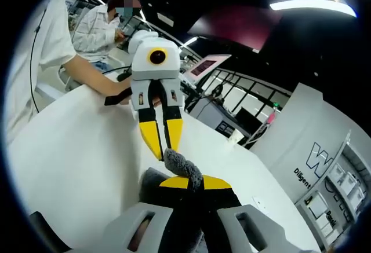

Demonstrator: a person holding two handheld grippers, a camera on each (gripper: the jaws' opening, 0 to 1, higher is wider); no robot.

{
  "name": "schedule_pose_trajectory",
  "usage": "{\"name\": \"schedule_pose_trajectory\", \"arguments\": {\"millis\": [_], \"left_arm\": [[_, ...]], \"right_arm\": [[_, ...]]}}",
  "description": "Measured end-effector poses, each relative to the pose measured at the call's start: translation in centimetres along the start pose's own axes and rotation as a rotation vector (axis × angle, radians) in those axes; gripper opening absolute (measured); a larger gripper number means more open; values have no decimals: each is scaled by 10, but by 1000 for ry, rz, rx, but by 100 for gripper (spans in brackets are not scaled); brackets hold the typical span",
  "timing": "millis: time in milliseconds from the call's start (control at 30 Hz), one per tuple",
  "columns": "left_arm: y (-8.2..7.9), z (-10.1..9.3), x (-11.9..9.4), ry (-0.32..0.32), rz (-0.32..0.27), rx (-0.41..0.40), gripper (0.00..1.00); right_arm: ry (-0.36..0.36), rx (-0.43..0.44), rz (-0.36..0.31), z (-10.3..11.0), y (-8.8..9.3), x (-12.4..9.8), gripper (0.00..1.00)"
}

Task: Open the folded towel by lifting each exposed corner and separating the folded layers until the towel lies flat within the target outline without major curled edges

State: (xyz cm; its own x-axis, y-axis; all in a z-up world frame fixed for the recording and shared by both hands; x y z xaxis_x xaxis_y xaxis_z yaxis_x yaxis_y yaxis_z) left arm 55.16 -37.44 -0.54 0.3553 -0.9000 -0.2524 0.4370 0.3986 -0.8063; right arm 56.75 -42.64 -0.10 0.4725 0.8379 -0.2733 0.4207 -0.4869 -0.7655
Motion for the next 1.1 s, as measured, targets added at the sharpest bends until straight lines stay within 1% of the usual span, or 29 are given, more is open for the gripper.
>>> {"name": "schedule_pose_trajectory", "arguments": {"millis": [167, 300, 533, 633, 667, 700, 733, 767, 867, 933, 967, 1000, 1100], "left_arm": [[-1, 2, -1, -10, -2, 10, 5], [-1, 2, -3, -17, 1, 16, 1], [6, 2, -2, -13, 27, -5, 1], [14, 4, 1, -7, 56, -34, 1], [22, 3, 1, -6, 94, -70, 1], [26, 5, 4, -10, 110, -57, 1], [30, 5, 4, -9, 126, -74, 1], [32, 6, 5, -7, 127, -82, 1], [37, 6, 6, 1, 132, -143, 1], [40, 7, 6, 4, 139, -168, 1], [43, 5, 7, 16, 141, -201, 2], [43, 6, 8, 17, 134, -209, 3], [45, 5, 10, 16, 140, -223, 7]], "right_arm": [[4, 5, 2, -2, 1, 0, 0], [12, 19, -4, -4, 1, -1, 0], [26, 35, -11, -7, 1, -4, 0], [32, 33, -13, -8, 0, -4, 0], [32, 35, -12, -8, 0, -4, 0], [32, 35, -12, -8, 0, -4, 0], [33, 32, -10, -8, 1, -4, 0], [33, 31, -9, -8, 1, -4, 0], [32, 28, -9, -8, 0, -4, 0], [32, 27, -8, -8, 0, -4, 0], [32, 27, -7, -8, 0, -4, 0], [32, 27, -7, -8, 0, -4, 0], [32, 26, -6, -8, 1, -4, 0]]}}
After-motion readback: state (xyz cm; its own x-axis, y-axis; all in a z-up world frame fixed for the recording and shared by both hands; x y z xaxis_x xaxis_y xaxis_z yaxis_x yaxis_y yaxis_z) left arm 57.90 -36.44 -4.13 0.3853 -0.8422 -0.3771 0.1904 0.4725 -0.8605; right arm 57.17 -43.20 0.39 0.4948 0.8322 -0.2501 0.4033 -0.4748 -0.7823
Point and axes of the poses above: the point that each gripper's makers call its tool centre point, and the gripper's own axes: x roughly forward along the fingers, z roughly to its left, y roughly out of its underside, the point moved 2 cm from there along -x, roughly backward along the fingers, and after that the axes turned 2 degrees about -y, right-handed, at the moved point
